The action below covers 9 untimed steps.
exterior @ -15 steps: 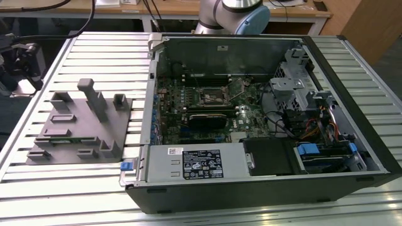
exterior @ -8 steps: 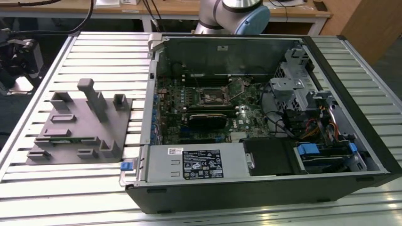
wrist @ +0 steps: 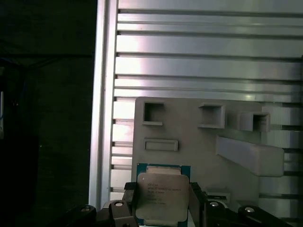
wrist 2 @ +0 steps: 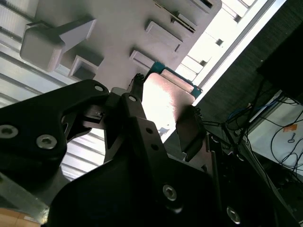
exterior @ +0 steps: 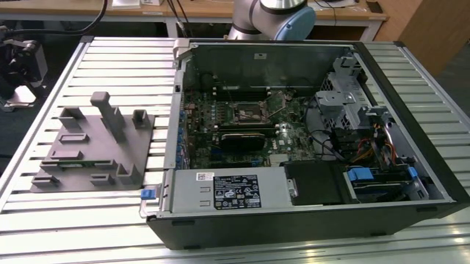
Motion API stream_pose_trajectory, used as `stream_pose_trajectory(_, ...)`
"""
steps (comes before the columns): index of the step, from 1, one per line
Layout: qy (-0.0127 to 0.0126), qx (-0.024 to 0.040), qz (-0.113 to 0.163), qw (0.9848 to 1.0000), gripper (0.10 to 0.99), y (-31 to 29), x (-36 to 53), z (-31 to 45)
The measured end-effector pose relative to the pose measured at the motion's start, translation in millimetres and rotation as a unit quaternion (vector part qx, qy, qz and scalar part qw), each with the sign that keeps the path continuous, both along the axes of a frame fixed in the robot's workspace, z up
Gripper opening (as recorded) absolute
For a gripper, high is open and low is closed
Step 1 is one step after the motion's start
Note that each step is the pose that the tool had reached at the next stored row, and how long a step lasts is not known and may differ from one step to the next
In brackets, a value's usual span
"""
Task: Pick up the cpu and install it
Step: 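Pick up the cpu and move it towards the insertion slot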
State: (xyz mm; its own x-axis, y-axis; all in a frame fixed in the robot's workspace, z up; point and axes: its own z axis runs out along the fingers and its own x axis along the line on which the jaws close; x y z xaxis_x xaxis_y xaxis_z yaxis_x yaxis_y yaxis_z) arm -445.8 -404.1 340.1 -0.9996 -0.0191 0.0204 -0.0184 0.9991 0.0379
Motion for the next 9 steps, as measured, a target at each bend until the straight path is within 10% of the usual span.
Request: stream_pose_trajectory(9,0.0000,0.0000,0.000,1.0000,0.529,0.0,0.0,10.8)
